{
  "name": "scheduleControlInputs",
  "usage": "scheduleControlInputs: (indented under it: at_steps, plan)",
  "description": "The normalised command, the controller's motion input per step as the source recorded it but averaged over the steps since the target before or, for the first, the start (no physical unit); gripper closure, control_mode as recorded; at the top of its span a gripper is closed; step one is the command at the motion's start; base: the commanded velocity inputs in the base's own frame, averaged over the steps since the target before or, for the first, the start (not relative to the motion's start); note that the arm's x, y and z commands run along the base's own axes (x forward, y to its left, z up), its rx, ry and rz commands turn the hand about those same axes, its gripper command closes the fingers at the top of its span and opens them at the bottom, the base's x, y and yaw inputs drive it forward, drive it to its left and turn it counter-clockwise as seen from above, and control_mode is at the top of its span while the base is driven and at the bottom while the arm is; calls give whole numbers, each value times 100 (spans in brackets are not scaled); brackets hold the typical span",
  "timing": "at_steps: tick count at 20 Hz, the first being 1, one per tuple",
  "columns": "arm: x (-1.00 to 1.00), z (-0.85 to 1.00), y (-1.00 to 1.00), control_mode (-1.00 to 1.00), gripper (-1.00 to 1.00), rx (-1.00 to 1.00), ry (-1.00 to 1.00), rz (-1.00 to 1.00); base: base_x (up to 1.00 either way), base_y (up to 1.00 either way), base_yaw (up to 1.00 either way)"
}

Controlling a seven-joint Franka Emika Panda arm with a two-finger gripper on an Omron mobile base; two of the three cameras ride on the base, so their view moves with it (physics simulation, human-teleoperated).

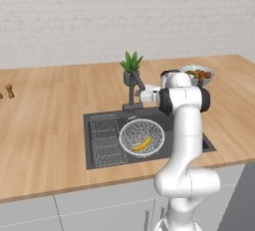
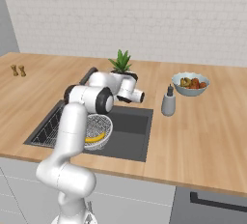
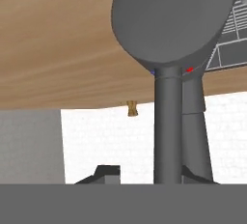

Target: Put the colander in the sink, put the banana in the colander, and turn on the sink faucet and pour water over the colander.

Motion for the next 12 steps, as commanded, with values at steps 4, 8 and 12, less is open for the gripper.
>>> scheduleControlInputs:
  at_steps: [4,8,12]
  plan:
    - [8,0,-21,-100,100,-2,0,-3,0,0,0]
    - [3,0,-49,-100,100,-12,3,-18,0,0,0]
    - [1,0,-88,-100,100,-5,8,-27,0,0,0]
